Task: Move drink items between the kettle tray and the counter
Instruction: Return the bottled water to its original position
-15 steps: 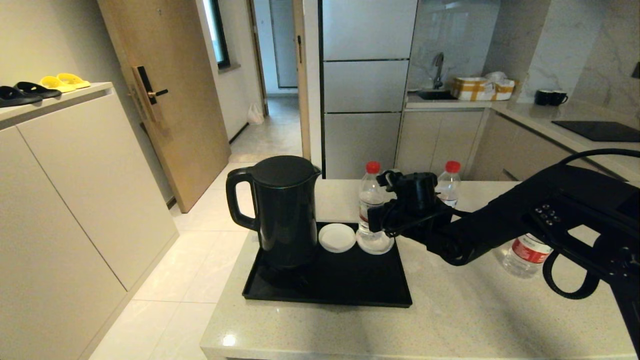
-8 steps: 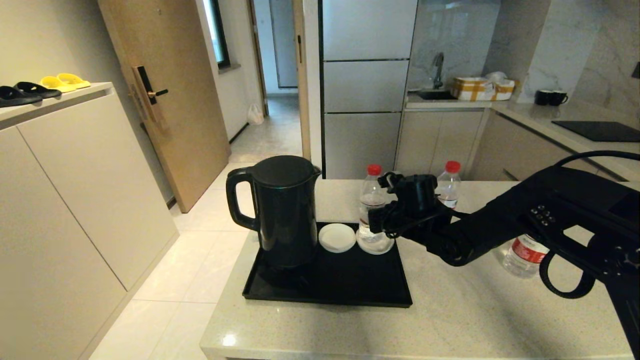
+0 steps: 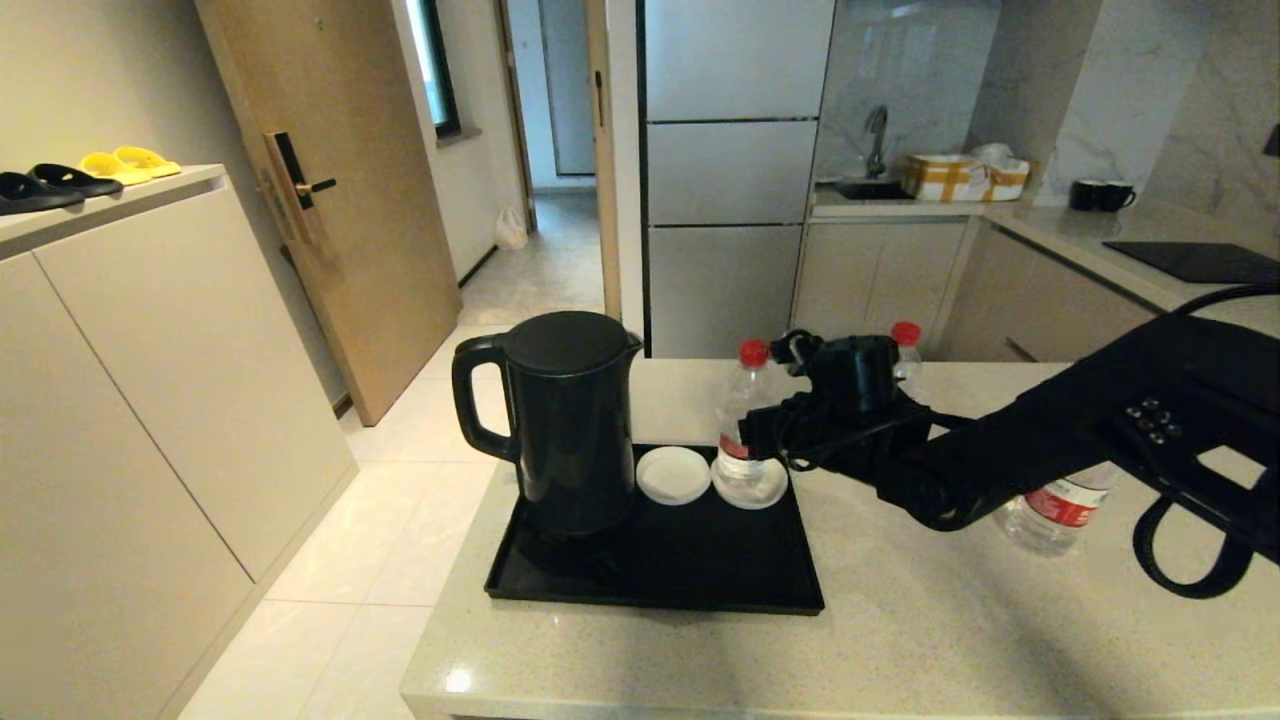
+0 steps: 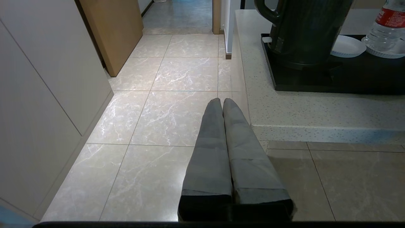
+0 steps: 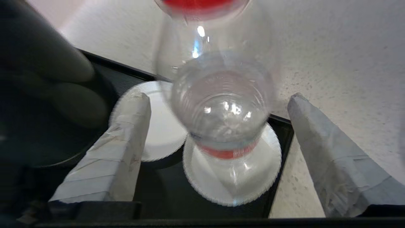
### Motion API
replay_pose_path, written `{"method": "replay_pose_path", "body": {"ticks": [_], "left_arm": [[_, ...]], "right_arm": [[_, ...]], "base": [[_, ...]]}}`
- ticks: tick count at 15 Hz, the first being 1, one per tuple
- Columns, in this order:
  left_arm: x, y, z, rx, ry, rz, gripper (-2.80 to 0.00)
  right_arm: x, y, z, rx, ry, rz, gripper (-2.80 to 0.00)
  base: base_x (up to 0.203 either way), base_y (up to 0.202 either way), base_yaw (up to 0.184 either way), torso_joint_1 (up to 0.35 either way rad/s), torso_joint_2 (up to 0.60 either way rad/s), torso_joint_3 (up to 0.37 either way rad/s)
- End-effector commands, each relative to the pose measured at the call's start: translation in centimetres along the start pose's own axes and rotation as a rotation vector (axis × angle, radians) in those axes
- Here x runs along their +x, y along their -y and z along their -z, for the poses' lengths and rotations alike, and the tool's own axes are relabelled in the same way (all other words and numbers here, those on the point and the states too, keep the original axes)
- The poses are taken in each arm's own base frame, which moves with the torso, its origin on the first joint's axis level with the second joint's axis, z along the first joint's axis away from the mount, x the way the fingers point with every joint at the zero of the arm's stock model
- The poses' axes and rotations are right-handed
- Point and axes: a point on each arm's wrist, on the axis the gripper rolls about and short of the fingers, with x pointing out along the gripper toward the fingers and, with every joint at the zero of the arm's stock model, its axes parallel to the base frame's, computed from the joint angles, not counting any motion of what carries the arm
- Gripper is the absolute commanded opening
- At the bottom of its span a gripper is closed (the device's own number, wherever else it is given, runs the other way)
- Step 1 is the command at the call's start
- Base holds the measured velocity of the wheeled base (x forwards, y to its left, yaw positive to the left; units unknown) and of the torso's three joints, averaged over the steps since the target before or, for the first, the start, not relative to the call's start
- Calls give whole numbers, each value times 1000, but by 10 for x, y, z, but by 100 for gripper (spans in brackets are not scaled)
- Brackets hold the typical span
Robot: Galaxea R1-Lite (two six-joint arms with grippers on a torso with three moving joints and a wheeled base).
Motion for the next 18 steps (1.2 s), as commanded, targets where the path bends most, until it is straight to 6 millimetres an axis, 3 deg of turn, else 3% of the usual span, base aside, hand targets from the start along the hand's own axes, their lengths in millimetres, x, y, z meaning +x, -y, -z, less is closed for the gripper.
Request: {"method": "replay_pose_path", "body": {"ticks": [1, 3, 5, 7, 8, 12, 15, 18], "left_arm": [[0, 0, 0, 0, -2, -1, -280], [0, 0, 0, 0, -2, -1, -280], [0, 0, 0, 0, -2, -1, -280], [0, 0, 0, 0, -2, -1, -280], [0, 0, 0, 0, -1, -1, -280], [0, 0, 0, 0, 0, -1, -280], [0, 0, 0, 0, -2, -1, -280], [0, 0, 0, 0, -1, -1, -280]], "right_arm": [[-29, 0, -20, 7, 45, -10, 0], [-56, 1, -29, 17, 61, -16, 0], [-97, 2, -43, 55, 73, -6, 0], [-131, 5, -32, 151, 0, 18, 0], [-141, 7, -14, 190, -64, 34, -280], [-164, 19, 50, 221, -188, 198, -280], [-164, 31, 66, 234, -36, 370, -280], [-140, 43, 74, 265, -31, 479, -280]], "base": [[0, 0, 0, 0, 0, 0], [0, 0, 0, 0, 0, 0], [0, 0, 0, 0, 0, 0], [0, 0, 0, 0, 0, 0], [0, 0, 0, 0, 0, 0], [0, 0, 0, 0, 0, 0], [0, 0, 0, 0, 0, 0], [0, 0, 0, 0, 0, 0]]}}
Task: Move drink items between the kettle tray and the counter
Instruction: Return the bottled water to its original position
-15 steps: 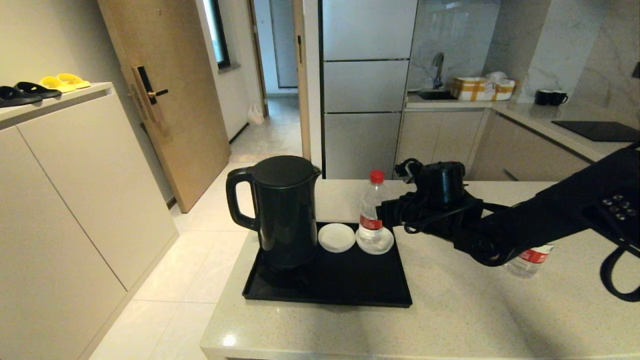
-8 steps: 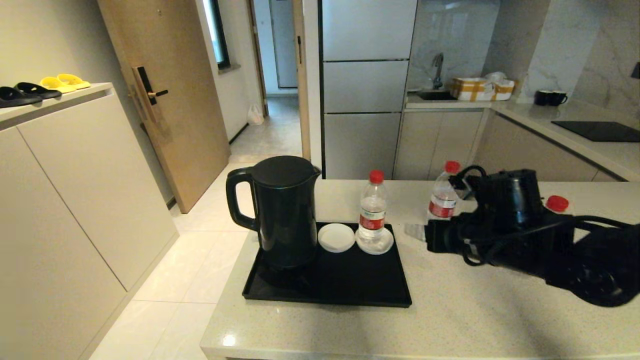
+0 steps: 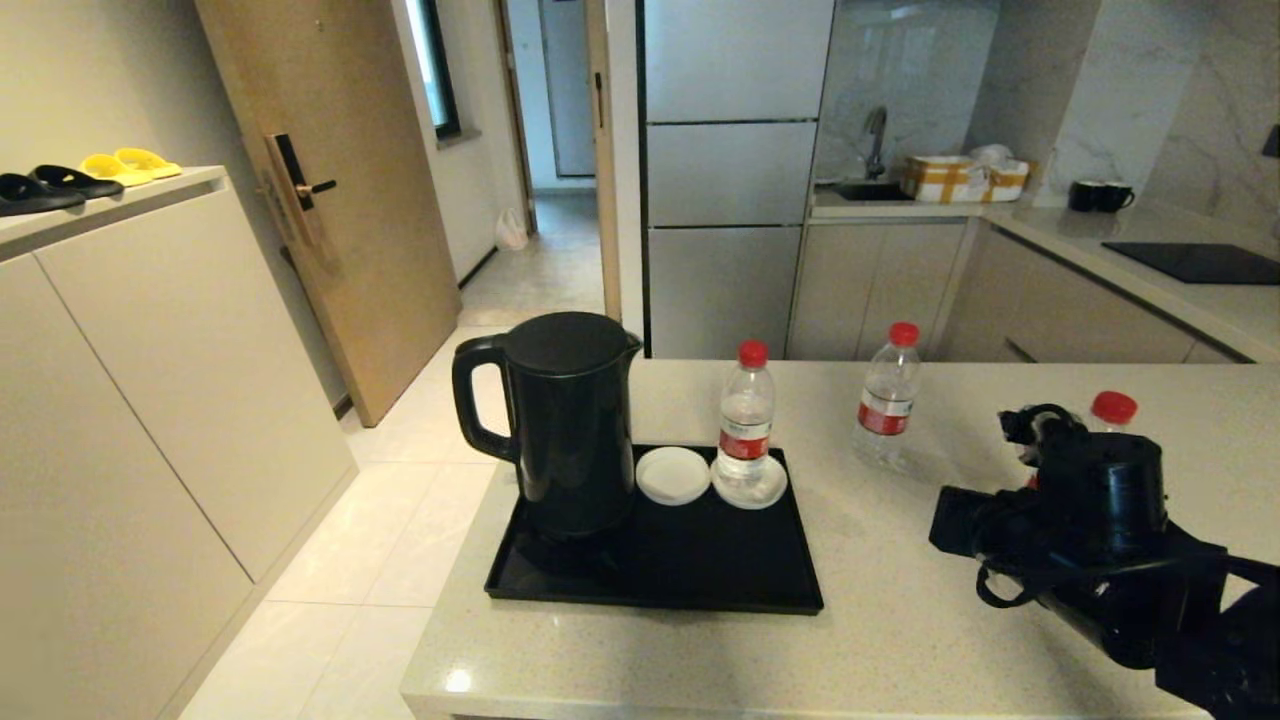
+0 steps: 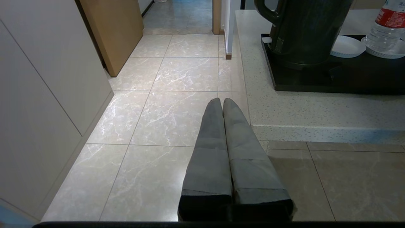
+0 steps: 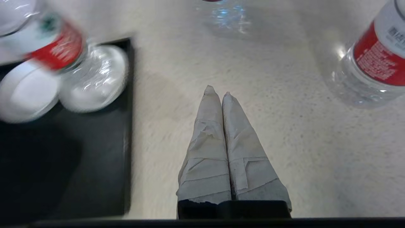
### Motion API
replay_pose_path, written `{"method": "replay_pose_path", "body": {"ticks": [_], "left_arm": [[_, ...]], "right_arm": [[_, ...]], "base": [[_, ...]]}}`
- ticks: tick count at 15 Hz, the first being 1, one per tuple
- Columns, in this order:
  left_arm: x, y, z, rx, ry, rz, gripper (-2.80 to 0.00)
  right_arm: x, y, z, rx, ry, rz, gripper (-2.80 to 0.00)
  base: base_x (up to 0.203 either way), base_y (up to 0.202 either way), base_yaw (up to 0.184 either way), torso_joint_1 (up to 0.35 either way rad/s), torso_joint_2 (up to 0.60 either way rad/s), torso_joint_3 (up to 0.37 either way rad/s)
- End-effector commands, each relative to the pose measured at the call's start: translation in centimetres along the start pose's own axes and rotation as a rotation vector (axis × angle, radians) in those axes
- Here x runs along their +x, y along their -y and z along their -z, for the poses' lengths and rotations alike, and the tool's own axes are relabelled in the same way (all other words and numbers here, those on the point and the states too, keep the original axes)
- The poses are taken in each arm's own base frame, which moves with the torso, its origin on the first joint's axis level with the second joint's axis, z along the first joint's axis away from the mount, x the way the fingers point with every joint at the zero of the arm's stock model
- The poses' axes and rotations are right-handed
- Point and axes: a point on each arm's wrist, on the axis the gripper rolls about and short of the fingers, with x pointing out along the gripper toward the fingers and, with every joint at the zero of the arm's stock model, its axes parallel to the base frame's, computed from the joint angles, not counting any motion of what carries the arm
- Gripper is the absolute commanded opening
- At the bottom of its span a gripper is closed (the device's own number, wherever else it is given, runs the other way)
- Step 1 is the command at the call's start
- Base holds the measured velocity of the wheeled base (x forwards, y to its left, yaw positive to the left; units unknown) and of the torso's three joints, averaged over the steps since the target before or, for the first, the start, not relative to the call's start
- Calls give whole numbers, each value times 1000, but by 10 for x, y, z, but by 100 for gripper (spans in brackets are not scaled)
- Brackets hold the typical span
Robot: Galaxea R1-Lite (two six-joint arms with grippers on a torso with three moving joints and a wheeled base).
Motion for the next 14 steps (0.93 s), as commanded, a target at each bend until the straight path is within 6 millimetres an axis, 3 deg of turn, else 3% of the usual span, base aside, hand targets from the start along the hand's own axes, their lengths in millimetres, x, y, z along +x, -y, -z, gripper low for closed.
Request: {"method": "replay_pose_path", "body": {"ticks": [1, 3, 7, 8, 11, 14], "left_arm": [[0, 0, 0, 0, -2, 0, -280], [0, 0, 0, 0, -2, 0, -280], [0, 0, 0, 0, -1, 0, -280], [0, 0, 0, 0, -2, 0, -280], [0, 0, 0, 0, -2, 0, -280], [0, 0, 0, 0, -2, 0, -280]], "right_arm": [[24, -3, 4, 30, -7, 11, -280], [44, -15, -14, 33, 21, -54, -280], [103, -22, -46, 16, 49, -33, -280], [116, -17, -52, 9, 38, -8, 0], [138, -8, -75, 16, 27, 13, 0], [144, -7, -78, 11, -2, 23, 0]], "base": [[0, 0, 0, 0, 0, 0], [0, 0, 0, 0, 0, 0], [0, 0, 0, 0, 0, 0], [0, 0, 0, 0, 0, 0], [0, 0, 0, 0, 0, 0], [0, 0, 0, 0, 0, 0]]}}
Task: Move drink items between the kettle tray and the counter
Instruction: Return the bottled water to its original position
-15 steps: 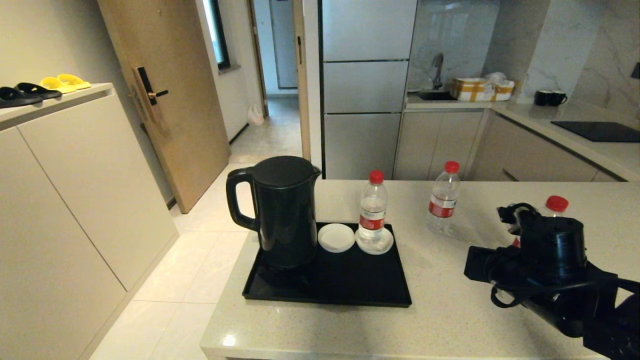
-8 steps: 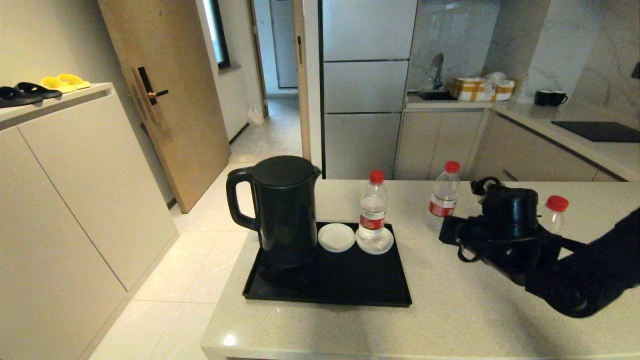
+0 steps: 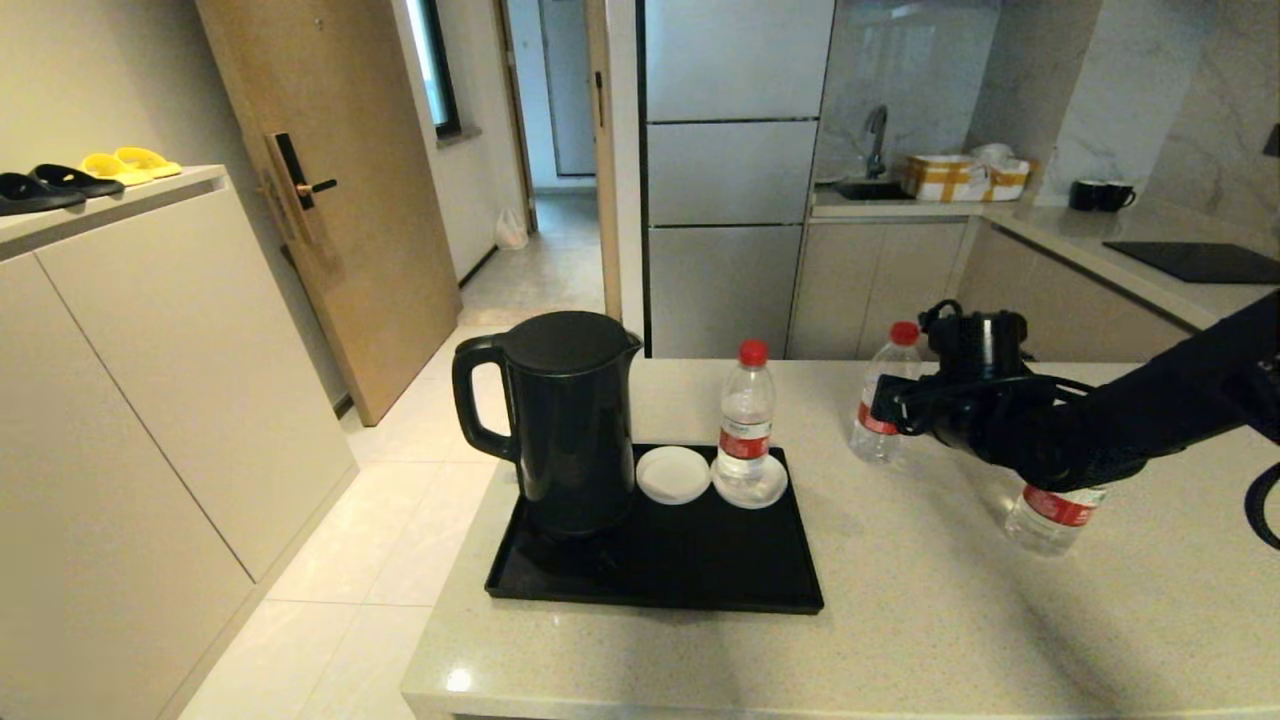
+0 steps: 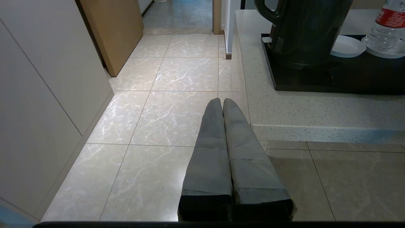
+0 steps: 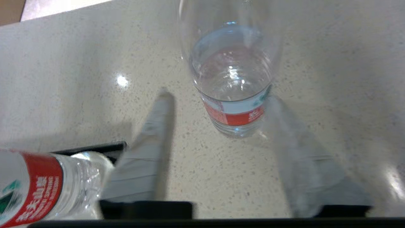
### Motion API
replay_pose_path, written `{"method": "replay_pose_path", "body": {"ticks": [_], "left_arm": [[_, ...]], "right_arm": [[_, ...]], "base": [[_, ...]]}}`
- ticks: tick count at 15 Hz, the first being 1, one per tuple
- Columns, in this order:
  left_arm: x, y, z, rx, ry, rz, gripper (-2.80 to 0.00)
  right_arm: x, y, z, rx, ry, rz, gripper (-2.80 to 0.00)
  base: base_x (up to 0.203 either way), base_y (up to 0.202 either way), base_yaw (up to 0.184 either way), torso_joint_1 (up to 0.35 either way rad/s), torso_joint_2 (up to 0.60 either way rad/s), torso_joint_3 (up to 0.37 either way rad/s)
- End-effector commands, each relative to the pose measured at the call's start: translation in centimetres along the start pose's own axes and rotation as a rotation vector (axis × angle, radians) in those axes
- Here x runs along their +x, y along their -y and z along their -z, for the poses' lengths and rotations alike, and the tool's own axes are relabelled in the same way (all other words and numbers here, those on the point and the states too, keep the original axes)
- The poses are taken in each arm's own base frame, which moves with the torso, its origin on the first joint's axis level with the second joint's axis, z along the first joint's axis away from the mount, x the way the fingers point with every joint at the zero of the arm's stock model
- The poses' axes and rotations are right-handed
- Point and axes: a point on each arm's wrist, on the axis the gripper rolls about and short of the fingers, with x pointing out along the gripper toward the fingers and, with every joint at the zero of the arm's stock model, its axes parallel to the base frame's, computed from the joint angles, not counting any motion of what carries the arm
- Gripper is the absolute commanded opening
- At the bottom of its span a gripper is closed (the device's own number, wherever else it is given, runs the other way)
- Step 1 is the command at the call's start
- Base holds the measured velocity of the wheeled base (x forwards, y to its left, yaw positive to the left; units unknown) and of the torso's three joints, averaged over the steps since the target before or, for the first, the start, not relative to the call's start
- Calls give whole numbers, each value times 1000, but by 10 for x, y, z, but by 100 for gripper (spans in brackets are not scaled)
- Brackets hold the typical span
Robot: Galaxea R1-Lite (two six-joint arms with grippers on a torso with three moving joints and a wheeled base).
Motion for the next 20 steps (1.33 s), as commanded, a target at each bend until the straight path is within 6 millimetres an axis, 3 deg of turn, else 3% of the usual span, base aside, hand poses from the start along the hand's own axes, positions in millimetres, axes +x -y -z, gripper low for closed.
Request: {"method": "replay_pose_path", "body": {"ticks": [1, 5, 14, 18, 19, 20], "left_arm": [[0, 0, 0, 0, -1, 0, -280], [0, 0, 0, 0, -2, 0, -280], [0, 0, 0, 0, -1, 0, -280], [0, 0, 0, 0, -1, 0, -280], [0, 0, 0, 0, -1, 0, -280], [0, 0, 0, 0, -2, 0, -280]], "right_arm": [[9, 2, 2, 5, 2, 8, 0], [18, 4, 9, 8, -3, 12, 0], [68, 12, 2, -32, 54, 39, 0], [75, 9, 3, -40, 51, -3, 0], [76, 8, 2, -43, 54, -9, -280], [76, 8, 3, -54, 51, -8, -280]], "base": [[0, 0, 0, 0, 0, 0], [0, 0, 0, 0, 0, 0], [0, 0, 0, 0, 0, 0], [0, 0, 0, 0, 0, 0], [0, 0, 0, 0, 0, 0], [0, 0, 0, 0, 0, 0]]}}
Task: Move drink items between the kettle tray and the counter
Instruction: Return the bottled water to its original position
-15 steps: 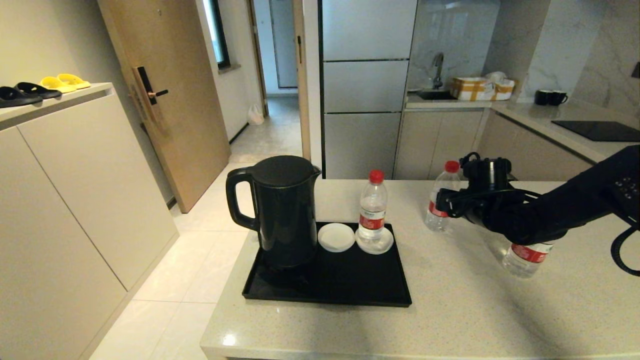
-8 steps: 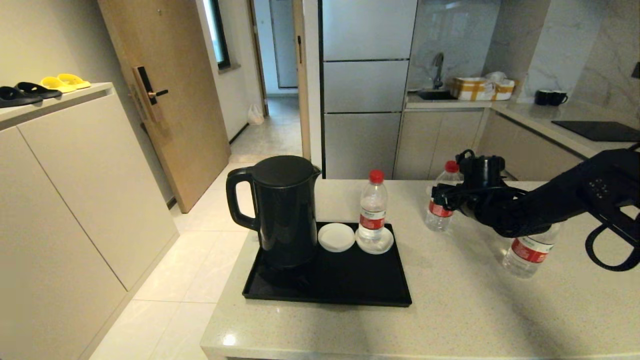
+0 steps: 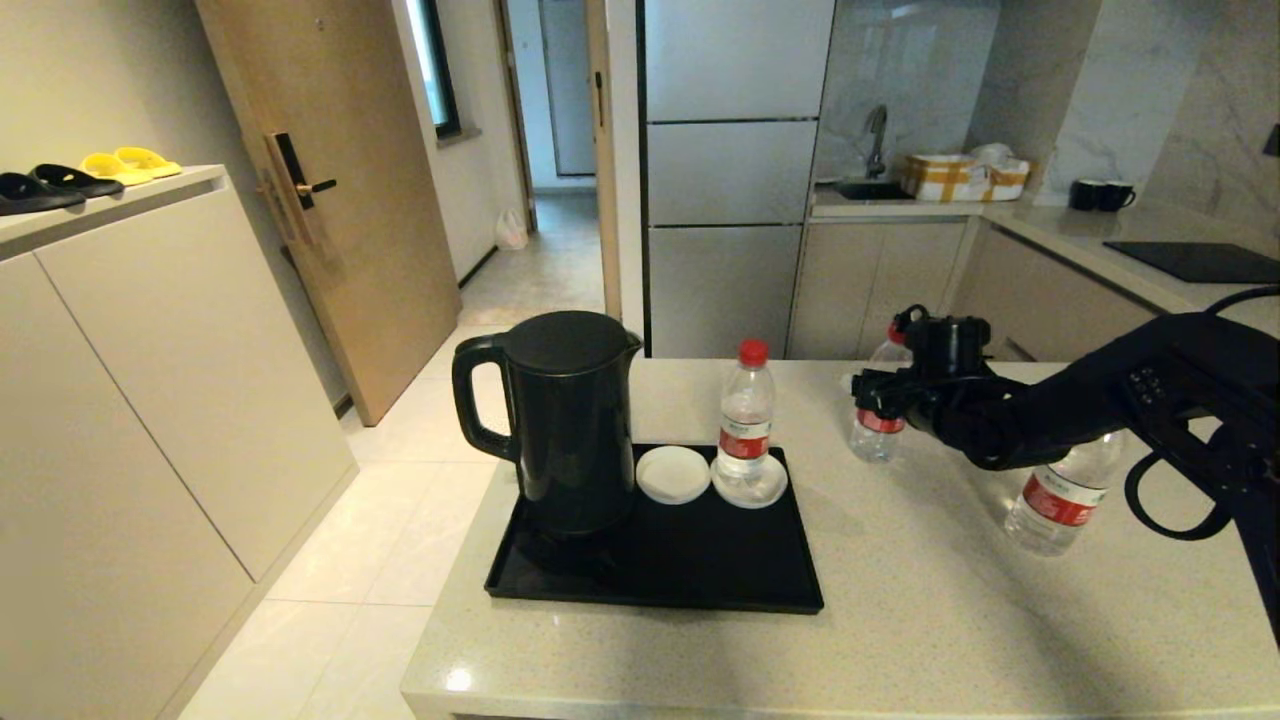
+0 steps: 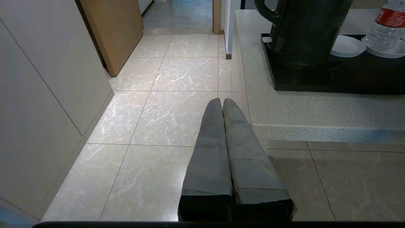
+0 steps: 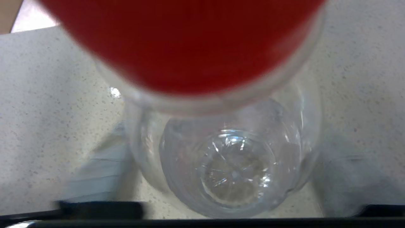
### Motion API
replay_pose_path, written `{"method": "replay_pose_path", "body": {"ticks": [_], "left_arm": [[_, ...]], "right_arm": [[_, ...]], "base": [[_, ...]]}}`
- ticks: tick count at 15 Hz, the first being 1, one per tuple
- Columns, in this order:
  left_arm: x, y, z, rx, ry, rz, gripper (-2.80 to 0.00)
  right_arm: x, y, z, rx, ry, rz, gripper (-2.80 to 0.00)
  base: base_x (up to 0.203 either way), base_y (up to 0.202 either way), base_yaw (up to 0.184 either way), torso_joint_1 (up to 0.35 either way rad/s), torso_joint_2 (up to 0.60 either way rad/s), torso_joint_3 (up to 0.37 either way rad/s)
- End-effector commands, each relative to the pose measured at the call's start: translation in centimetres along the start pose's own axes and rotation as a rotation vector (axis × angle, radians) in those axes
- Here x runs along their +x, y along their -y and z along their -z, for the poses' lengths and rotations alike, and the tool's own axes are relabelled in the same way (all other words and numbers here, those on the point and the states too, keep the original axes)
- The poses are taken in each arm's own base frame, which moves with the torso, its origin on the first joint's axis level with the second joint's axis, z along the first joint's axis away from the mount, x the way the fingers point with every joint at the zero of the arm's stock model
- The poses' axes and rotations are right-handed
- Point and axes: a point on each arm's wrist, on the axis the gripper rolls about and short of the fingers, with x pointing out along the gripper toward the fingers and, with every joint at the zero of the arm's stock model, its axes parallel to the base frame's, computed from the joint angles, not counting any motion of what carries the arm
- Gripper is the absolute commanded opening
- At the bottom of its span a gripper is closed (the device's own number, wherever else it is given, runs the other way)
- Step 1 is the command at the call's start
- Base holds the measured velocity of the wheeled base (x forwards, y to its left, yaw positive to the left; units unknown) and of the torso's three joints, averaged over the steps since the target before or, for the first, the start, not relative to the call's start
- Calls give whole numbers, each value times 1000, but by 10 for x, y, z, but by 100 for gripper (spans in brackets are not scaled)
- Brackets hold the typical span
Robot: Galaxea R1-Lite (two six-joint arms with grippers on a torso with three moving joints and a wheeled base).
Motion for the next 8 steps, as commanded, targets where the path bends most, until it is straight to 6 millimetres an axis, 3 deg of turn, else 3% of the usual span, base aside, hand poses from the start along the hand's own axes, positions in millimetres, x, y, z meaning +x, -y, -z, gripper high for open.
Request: {"method": "replay_pose_path", "body": {"ticks": [1, 6, 8], "left_arm": [[0, 0, 0, 0, -1, 0, -280], [0, 0, 0, 0, -2, 0, -280], [0, 0, 0, 0, -2, 0, -280]], "right_arm": [[3, -1, 3, -12, 1, -2, -280], [0, -1, -1, -12, 5, -6, -280], [-11, -2, -14, -3, 24, -13, -280]], "base": [[0, 0, 0, 0, 0, 0], [0, 0, 0, 0, 0, 0], [0, 0, 0, 0, 0, 0]]}}
